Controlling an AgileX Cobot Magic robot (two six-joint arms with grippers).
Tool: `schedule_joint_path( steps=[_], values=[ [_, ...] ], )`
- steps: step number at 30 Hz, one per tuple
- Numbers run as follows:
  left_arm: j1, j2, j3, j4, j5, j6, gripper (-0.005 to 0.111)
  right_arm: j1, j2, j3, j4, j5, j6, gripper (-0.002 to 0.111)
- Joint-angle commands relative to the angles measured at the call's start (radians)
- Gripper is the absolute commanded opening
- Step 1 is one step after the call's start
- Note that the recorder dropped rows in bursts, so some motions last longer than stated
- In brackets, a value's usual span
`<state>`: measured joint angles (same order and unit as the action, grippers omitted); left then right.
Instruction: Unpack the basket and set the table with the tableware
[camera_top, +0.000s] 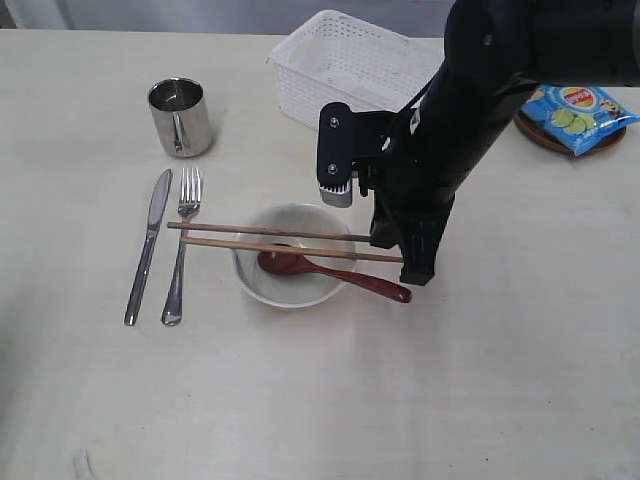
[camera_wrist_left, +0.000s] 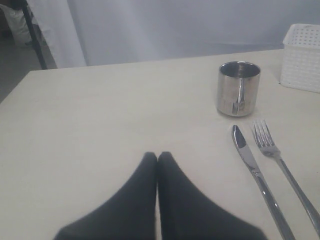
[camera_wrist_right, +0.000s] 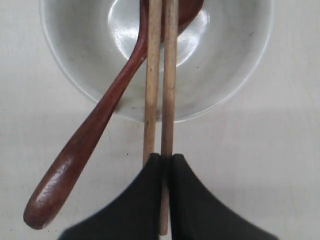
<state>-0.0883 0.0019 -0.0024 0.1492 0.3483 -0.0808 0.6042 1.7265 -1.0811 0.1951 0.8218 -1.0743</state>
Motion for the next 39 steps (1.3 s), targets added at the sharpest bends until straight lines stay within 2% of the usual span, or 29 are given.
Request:
schedule_joint_path(
  steps=[1,39],
  values=[
    [-0.005,-0.002,0.002,-0.003,-0.001,-0.002,0.0,-0.004,0.001,0.001,0.011,0.016,-0.007,0.0],
    [-0.005,-0.002,0.002,-0.003,-0.001,-0.002,0.0,-0.004,0.002,0.001,0.028,-0.005,0.005,0.0]
  ],
)
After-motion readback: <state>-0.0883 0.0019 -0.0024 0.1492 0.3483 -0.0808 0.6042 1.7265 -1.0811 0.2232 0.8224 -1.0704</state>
